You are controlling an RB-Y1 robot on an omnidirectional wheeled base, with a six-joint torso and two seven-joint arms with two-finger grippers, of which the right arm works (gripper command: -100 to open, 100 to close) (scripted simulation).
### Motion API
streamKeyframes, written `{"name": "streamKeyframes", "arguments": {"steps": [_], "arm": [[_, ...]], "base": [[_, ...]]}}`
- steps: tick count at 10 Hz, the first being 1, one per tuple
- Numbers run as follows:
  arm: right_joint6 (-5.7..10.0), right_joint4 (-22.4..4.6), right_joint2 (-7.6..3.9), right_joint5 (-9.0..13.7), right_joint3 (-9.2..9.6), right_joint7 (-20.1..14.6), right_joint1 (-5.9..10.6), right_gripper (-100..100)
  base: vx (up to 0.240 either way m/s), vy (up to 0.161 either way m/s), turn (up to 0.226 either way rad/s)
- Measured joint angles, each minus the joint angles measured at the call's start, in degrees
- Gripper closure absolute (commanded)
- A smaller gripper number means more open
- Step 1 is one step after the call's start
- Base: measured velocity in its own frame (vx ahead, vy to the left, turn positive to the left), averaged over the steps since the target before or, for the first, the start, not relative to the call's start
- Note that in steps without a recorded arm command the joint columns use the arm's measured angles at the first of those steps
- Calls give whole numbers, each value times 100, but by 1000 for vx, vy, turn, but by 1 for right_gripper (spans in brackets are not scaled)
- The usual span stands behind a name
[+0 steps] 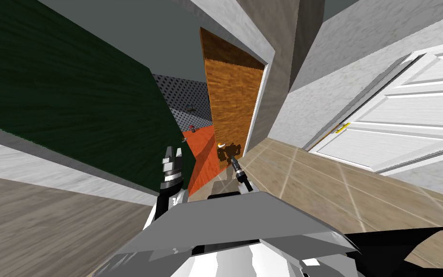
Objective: Push the door open
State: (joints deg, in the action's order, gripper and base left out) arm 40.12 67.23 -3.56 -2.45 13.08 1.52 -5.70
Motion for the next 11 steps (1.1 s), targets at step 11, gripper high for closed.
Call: {"name": "streamKeyframes", "arguments": {"steps": [11], "arm": [[198, -1401, 258, -76, 204, -153, 561, -100]], "base": [[72, -84, 65]]}}
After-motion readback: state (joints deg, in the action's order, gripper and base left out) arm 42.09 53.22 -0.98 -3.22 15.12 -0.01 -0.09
